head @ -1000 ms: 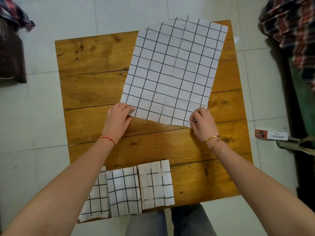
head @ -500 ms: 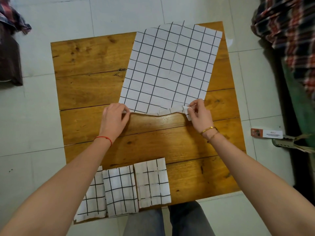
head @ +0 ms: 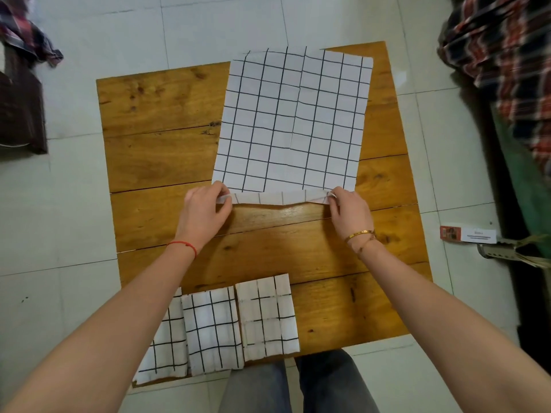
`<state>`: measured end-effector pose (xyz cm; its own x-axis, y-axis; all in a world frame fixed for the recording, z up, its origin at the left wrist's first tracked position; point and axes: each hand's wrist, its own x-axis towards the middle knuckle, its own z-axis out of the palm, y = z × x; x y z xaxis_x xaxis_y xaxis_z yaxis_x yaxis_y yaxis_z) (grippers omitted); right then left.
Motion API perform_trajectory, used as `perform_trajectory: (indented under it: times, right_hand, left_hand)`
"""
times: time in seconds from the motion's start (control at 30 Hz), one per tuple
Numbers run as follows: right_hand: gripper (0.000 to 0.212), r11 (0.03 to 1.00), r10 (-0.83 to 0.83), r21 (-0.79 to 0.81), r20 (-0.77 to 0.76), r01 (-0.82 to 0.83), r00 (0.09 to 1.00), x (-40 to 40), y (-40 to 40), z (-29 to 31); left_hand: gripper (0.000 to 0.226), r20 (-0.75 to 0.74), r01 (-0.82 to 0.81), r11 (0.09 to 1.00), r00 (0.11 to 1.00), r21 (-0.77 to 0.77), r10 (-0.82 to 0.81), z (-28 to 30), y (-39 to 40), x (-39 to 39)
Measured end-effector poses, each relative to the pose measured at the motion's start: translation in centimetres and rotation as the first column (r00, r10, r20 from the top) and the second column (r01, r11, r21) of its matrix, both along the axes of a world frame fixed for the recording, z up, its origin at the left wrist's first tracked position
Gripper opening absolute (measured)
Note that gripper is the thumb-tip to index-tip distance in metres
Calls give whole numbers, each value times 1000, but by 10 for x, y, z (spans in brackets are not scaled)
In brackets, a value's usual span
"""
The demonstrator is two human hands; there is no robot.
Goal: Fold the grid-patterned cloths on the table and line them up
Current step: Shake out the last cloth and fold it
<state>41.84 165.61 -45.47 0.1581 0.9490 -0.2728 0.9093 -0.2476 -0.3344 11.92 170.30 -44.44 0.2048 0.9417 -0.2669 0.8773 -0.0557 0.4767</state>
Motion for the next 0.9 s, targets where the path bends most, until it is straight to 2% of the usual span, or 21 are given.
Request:
perform_trajectory:
  times: [0.13,0.33,0.6,0.7,0.8,0.9]
  right_hand:
    - [19,998,47,-41,-42,-49,998,7,3,14]
    - [20,993,82,-71,-122,-92,989,14,11,62]
    - [12,989,139,72,-225,-125,965,30,16,166]
    - [25,984,163,111,-238,-140,957,36,12,207]
    - [29,980,172,138,-240,-142,955,45,7,243]
    - [23,970,213,162,-223,-179,951,55,3,275]
  left_hand:
    - [5,31,-27,1000,999,-6,27,15,-3,-6]
    - [9,80,-58,996,995,71,53,64,-8,-11]
    - [19,136,-147,972,983,181,123,159,-27,-7]
    - [19,143,-170,951,980,258,137,201,-36,-4]
    - [15,175,-163,927,979,337,109,241,-46,-1]
    - [13,188,-134,901,980,413,60,275,-52,0]
